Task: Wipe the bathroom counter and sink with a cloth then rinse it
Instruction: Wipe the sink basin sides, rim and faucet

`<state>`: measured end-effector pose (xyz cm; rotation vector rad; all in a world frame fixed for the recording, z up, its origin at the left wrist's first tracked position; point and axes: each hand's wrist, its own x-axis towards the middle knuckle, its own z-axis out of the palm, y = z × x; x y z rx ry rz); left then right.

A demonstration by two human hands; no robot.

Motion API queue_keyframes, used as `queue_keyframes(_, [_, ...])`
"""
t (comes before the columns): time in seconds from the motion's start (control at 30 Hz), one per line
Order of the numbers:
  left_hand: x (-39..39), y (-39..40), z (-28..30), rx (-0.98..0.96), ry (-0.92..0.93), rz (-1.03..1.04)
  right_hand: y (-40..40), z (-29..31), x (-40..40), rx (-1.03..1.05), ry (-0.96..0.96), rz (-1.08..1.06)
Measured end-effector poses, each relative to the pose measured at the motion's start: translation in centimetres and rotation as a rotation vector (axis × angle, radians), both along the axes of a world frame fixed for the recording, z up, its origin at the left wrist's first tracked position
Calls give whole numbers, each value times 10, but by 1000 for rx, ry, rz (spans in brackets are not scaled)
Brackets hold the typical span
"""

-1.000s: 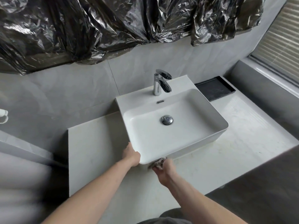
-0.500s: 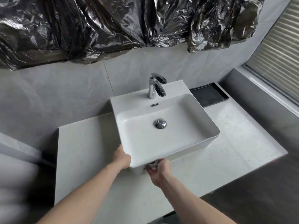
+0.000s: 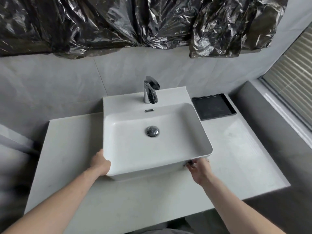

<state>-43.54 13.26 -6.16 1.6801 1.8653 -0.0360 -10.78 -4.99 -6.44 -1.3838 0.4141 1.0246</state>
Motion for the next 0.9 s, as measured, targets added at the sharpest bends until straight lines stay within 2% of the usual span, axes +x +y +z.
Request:
queue_keyframes(0.07, [7,-3,-2,14,31,26,2,2,-11,29,30,66])
queue_keyframes(0.27, [21,-10,-4,43,152,129,6,-4,-35,83,328,312])
queue_keyframes(0.47, [37,-24,-1,3,267,190,-20,-1,51,110,261,303])
queue_keyframes(0.6, [47,-35,-2,23,319,212,-31,-8,105,91,85,409])
queue_keyframes(0.77, [50,-28,10,28,448,184,-19,-11,129,13,-237,747])
queue_keyframes(0.9, [49,-15,19,8,503,169,0,1,138,85,-515,1006])
